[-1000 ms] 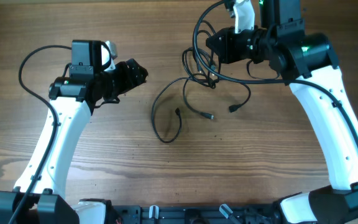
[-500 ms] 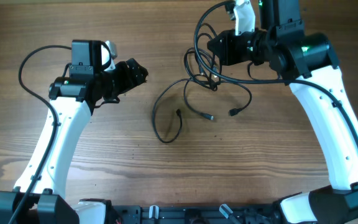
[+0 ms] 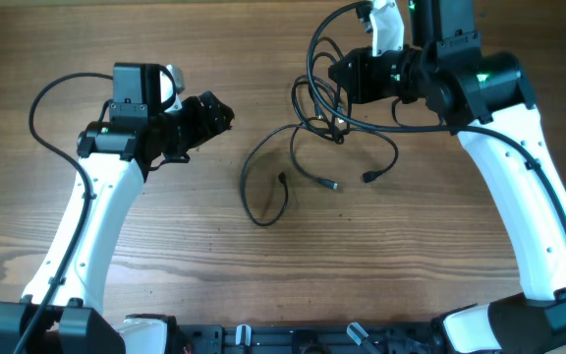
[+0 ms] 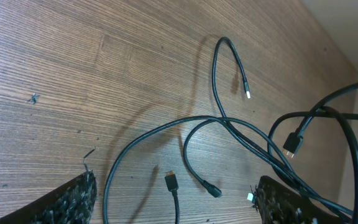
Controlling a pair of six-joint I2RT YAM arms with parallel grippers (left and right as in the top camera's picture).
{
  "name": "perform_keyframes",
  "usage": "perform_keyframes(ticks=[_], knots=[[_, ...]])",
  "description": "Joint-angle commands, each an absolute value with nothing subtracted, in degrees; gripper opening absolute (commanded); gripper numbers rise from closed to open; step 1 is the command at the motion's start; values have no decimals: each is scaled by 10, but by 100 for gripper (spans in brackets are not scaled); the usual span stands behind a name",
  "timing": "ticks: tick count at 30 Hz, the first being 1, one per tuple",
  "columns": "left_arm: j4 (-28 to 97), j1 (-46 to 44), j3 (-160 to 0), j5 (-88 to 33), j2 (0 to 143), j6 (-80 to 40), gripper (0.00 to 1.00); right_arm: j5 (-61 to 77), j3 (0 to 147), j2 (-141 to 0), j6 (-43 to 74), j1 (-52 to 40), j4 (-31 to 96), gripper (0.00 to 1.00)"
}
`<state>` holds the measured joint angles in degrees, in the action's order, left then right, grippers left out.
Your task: Untangle cables
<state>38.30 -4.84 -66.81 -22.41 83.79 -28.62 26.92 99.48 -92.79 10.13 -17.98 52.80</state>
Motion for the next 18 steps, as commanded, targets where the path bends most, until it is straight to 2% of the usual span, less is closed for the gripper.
perform_keyframes(ticks=[1, 18], knots=[[380, -50, -668, -229, 843, -290, 84, 265, 998, -932, 91, -181, 530, 7], [374, -50, -668, -229, 844, -294, 84, 244, 998, -932, 90, -181, 536, 7]])
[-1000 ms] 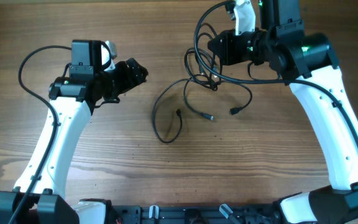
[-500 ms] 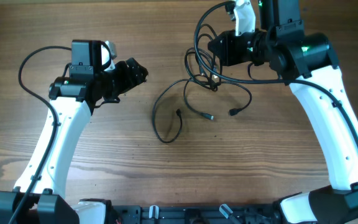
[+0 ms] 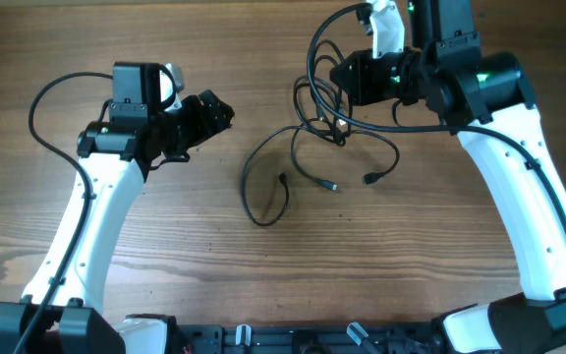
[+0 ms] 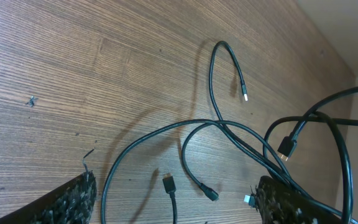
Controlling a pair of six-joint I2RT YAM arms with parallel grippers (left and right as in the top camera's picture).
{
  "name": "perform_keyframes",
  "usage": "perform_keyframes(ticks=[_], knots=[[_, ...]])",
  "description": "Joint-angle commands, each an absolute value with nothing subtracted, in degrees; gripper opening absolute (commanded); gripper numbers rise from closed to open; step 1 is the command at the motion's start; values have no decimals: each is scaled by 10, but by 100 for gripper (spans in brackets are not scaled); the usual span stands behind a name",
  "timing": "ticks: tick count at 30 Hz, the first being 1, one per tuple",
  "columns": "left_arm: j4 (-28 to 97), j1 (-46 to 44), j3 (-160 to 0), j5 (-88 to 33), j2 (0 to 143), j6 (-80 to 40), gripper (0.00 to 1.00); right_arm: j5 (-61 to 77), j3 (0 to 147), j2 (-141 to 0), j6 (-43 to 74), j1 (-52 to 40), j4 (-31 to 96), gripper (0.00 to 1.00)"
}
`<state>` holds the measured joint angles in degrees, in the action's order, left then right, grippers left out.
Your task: Untangle cables
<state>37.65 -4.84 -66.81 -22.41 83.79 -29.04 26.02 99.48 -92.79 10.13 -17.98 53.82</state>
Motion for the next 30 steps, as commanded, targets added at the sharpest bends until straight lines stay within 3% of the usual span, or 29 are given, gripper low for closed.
perform_keyframes(ticks=[1, 30], knots=[[374, -50, -668, -229, 844, -294, 85, 244, 998, -932, 90, -181, 536, 7], [371, -51, -668, -229, 844, -305, 85, 244, 998, -932, 90, -181, 545, 7]])
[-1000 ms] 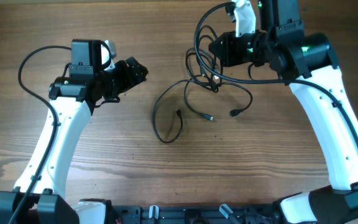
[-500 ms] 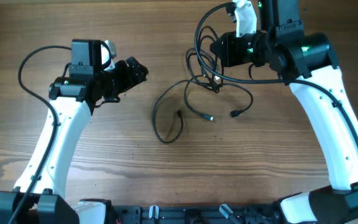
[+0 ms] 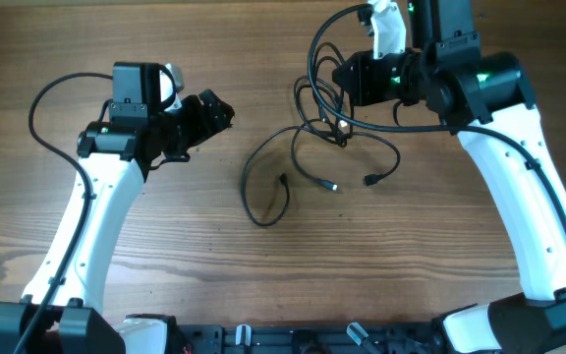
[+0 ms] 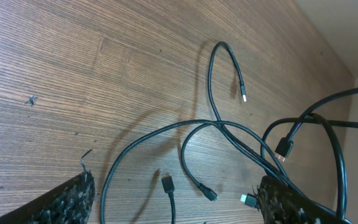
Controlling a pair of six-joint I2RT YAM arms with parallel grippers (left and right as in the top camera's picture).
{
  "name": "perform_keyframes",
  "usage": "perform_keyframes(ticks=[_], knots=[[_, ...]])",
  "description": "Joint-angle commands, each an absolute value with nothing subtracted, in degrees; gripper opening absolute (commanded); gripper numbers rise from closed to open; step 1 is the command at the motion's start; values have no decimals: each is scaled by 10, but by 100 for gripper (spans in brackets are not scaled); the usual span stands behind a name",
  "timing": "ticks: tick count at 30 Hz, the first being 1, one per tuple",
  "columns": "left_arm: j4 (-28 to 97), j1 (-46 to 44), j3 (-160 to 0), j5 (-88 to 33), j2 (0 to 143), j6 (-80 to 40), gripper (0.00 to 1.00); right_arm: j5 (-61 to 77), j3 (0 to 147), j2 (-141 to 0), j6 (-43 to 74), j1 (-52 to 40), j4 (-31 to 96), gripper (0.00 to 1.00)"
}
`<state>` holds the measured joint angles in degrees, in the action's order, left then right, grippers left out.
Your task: Untangle cables
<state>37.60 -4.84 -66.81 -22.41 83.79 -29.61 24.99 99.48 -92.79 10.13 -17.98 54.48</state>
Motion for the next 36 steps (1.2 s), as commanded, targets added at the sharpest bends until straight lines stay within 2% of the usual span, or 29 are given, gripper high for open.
perform_keyframes(ticks=[1, 20, 25, 28, 31, 36], knots=[[370, -51, -668, -229, 844, -305, 85, 244, 998, -932, 90, -181, 545, 7], [360, -61, -668, -229, 849, -305, 86, 244, 998, -932, 92, -181, 546, 7], [334, -81, -668, -227, 862, -317, 84, 247, 998, -933, 125, -186, 554, 6], [323, -81, -668, -213, 874, -344, 82, 251, 997, -936, 124, -210, 562, 6], [334, -67, -668, -170, 874, -343, 86, 251, 997, -938, 136, -238, 567, 6], [352, -7, -668, -178, 874, -343, 88, 247, 997, -948, 150, -303, 580, 7]])
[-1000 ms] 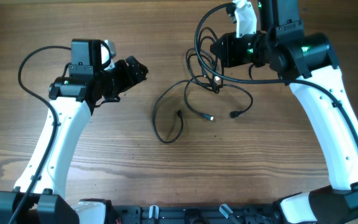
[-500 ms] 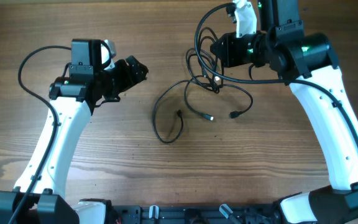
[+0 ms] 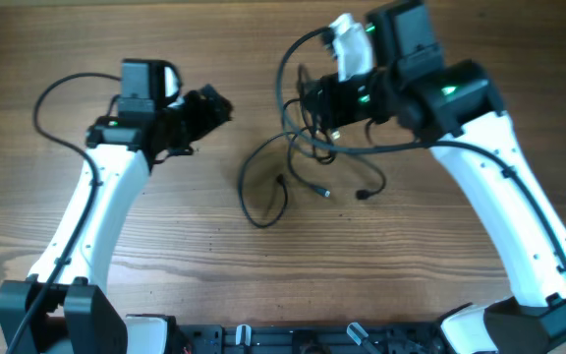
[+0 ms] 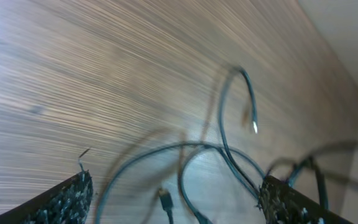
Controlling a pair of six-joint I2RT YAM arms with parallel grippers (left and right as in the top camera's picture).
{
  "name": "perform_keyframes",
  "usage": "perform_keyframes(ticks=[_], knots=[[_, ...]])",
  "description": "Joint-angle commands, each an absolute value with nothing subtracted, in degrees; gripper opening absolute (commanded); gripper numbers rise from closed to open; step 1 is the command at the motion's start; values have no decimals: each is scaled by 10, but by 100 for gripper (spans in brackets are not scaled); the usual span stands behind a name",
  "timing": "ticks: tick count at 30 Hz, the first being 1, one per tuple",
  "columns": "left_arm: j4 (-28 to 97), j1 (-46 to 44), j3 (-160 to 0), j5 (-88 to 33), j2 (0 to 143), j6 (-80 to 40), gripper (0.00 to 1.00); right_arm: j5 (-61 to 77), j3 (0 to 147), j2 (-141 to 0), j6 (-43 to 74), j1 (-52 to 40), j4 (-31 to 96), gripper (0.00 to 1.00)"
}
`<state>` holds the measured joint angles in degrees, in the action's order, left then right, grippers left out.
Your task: Untangle cables
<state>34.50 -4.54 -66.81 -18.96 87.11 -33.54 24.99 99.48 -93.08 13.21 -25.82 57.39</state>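
Several thin black cables point(image 3: 308, 138) lie tangled at the table's middle. One long loop point(image 3: 263, 192) reaches toward the front, and loose plug ends point(image 3: 362, 195) trail beside it. My right gripper point(image 3: 312, 98) is shut on the upper part of the bundle, with strands looping up around it. To the left, my left gripper point(image 3: 216, 106) stands open and holds nothing. Its wrist view is blurred. There its fingers point(image 4: 64, 202) frame the cable loop point(image 4: 229, 118) and a plug point(image 4: 165, 199) lying on the wood.
The bare wooden table point(image 3: 165, 256) extends around the cables. Both white arms point(image 3: 96, 206) come in from the front edge, and a black cable point(image 3: 52, 108) arches off the left arm. A pale wall edge point(image 4: 347, 25) shows past the table's far side.
My right arm has swung to the left and slightly forward with the bundle. The trailing plug ends have shifted left with it. My left arm has shifted a little, and its view is now blurred.
Through the three earlier moments my right gripper held the bundle at the far right of centre, drawing the strands only slightly. My left gripper waited open at the left. Now the bundle sits farther left, closer to the left gripper.
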Motion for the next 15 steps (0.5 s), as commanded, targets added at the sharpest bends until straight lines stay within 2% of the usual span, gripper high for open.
perform_keyframes(ticks=[1, 2, 4, 5, 7, 8, 10, 15], knots=[[352, 1, -668, -191, 874, -343, 88, 232, 997, -949, 152, -316, 585, 7], [351, 3, -668, -197, 874, -340, 88, 221, 997, -949, 152, -322, 589, 8], [349, 0, -668, -201, 874, -332, 88, 192, 997, -949, 153, -328, 602, 19], [347, -4, -668, -201, 874, -330, 88, 190, 997, -948, 153, -327, 608, 35], [342, -14, -668, -201, 874, -328, 88, 191, 999, -945, 153, -317, 614, 57], [338, -21, -668, -201, 874, -328, 88, 190, 1003, -941, 151, -308, 619, 73], [328, -39, -668, -201, 874, -328, 88, 177, 1013, -932, 152, -282, 625, 98], [287, -105, -668, -199, 881, -328, 89, 161, 1031, -901, 172, -182, 622, 100]])
